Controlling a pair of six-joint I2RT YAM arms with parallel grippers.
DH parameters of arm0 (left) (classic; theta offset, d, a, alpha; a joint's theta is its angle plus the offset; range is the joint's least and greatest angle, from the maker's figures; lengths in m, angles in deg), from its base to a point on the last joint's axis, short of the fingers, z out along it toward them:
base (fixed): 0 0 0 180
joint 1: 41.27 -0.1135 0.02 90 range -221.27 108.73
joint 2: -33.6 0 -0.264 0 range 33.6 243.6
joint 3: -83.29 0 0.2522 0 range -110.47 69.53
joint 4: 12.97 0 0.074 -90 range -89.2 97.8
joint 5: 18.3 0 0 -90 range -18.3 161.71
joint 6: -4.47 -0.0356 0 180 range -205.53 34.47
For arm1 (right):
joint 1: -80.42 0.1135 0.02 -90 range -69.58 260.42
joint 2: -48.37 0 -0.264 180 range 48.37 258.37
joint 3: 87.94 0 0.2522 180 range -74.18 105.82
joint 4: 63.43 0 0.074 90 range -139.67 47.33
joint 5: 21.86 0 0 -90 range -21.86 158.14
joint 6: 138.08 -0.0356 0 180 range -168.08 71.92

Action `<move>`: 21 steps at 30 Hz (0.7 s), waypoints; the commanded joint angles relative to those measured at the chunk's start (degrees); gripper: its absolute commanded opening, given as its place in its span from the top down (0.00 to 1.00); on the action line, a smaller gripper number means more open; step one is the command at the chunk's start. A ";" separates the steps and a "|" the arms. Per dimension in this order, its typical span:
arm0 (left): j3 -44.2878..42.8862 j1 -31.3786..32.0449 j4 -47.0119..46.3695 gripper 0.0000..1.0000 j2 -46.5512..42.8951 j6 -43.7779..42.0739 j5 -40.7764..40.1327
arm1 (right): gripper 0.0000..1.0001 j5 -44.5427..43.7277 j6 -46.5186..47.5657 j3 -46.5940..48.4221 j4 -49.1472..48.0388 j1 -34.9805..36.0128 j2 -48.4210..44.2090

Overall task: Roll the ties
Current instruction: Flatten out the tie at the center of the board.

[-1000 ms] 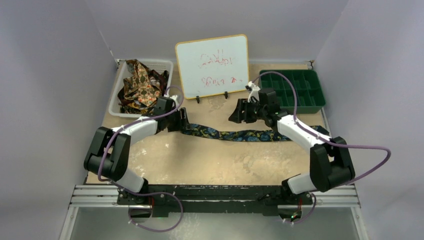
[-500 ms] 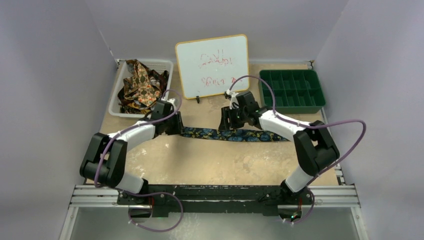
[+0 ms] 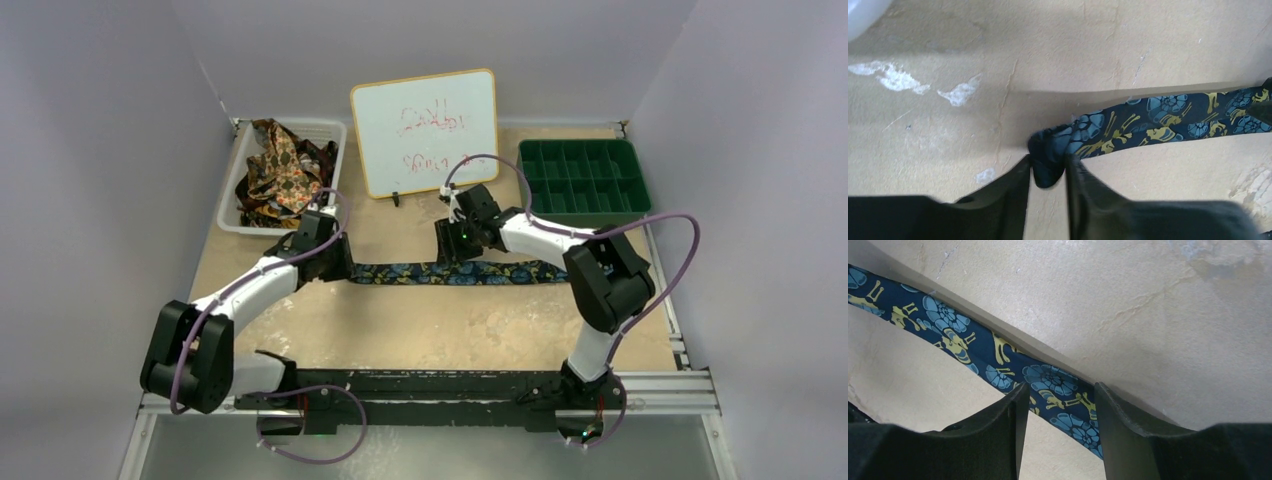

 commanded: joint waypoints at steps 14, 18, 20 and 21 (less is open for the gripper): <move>1.93 -0.79 3.90 0.47 -4.60 5.82 -2.35 | 0.64 3.74 5.96 0.91 6.24 5.46 -1.31; 3.00 -0.88 1.38 0.48 -3.62 5.71 -1.04 | 0.61 2.16 5.30 -1.54 5.11 6.44 -3.05; 2.97 -1.01 0.26 0.53 -2.92 5.15 -0.95 | 0.55 -0.42 5.20 -1.63 4.07 6.50 -4.76; 2.84 -1.05 -0.27 0.55 -2.66 5.01 -1.01 | 0.52 -2.63 5.31 -1.19 3.70 6.54 -5.76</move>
